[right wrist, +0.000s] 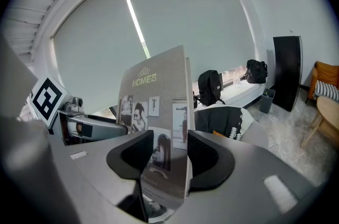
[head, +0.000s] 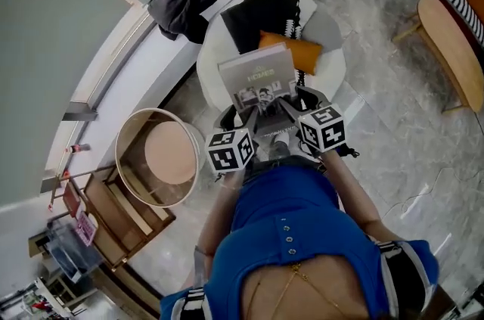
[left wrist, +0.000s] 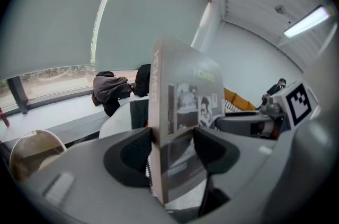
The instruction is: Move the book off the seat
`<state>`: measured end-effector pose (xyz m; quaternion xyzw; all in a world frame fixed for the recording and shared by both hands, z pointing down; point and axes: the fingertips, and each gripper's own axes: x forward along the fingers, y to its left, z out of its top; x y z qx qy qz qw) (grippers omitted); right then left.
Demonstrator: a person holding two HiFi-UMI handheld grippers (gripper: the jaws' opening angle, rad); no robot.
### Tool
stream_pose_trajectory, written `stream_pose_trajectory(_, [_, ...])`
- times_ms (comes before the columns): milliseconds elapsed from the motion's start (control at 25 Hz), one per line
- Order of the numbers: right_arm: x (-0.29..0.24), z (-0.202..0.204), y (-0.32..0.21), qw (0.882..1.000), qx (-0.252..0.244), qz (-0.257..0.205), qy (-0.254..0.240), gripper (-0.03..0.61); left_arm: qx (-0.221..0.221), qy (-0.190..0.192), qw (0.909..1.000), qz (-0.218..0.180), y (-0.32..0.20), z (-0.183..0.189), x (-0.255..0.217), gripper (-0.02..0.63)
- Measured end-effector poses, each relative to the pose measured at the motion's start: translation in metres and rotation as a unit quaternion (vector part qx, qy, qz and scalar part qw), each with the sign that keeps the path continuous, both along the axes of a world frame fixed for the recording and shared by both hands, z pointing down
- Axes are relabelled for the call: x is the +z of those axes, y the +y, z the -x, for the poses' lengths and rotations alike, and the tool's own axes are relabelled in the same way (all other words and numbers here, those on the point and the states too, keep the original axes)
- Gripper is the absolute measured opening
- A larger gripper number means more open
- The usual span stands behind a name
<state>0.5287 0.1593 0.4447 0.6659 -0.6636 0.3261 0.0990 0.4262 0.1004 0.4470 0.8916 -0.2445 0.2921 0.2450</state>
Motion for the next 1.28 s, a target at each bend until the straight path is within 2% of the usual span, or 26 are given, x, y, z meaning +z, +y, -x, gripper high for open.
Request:
stream_pose_trajectory(320, [0.006, 0.045, -0.046, 0.997, -0.073, 0.003, -0.015, 0.196, -0.077, -0.008, 0.9970, 0.006, -0.030, 0.053, 0.005, 0.246])
stream_pose_trajectory(480, [0.010, 0.091, -0.073, 0.993, -0.117, 0.005, -0.018, 0.195, -0.121, -0.005, 0.9926, 0.007, -0.047, 0.102, 0.009, 0.245])
stream_pose_trajectory(720, [0.004, 0.185, -0.112, 0.983, -0.184, 0.005, -0.002, 0.195, -0.190, 0.014, 0.9816, 0.008, -0.070, 0.200, 0.005, 0.245])
stream_pose_trajectory(1280, [-0.006, 0.466, -0.160, 0.960, -0.279, -0.005, 0.008, 0.195, -0.290, 0.031, 0.9566, -0.002, -0.094, 0.482, -0.004, 0.242])
